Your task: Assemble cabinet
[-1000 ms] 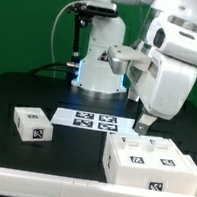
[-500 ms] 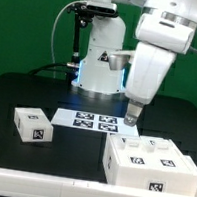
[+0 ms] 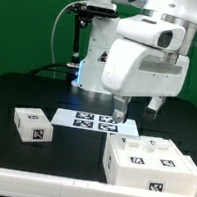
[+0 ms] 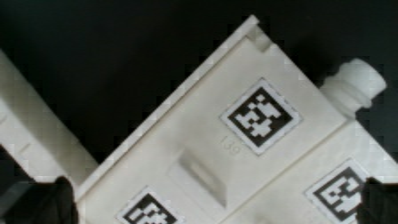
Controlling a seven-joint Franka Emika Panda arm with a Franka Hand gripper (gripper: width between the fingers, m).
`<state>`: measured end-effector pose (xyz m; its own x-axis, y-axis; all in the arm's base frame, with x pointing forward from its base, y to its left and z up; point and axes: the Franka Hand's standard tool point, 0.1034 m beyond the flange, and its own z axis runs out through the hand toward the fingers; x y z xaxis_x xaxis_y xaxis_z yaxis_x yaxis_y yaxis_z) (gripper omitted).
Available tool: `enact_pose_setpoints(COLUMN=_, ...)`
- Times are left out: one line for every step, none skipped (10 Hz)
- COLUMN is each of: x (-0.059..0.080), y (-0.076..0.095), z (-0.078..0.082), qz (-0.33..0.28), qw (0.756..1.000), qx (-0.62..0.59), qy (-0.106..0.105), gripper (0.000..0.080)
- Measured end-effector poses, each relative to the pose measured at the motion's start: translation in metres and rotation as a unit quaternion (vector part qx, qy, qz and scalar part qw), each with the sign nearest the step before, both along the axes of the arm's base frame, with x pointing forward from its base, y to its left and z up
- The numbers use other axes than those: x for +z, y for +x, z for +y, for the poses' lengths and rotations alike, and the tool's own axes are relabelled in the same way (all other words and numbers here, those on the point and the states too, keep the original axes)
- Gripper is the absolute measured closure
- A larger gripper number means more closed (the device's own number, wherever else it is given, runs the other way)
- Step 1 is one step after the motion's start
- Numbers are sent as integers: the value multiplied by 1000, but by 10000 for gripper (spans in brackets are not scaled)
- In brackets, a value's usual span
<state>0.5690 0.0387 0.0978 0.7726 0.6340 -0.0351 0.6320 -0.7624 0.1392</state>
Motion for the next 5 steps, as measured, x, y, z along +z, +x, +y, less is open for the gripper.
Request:
enact_pose_setpoints(x=-5, y=-9, z=1, qz=-16, qw=997, qx=-77, qy=15, gripper=2)
enact_pose_setpoints(x=-10, y=-15, z=3, qz=-31, qw=991, qx=-123, qy=30, gripper=2)
enact_pose_setpoints(x=-13, y=-18, z=3, qz=-34, qw=983, qx=-175, qy=45, gripper=2)
enact_pose_setpoints(x=-13, y=-17, z=4, qz=-36, qw=979, qx=-194, qy=47, gripper=2)
enact_pose_setpoints(x=-13, y=-18, z=6, qz=-37, qw=972, qx=-226, qy=53, gripper=2)
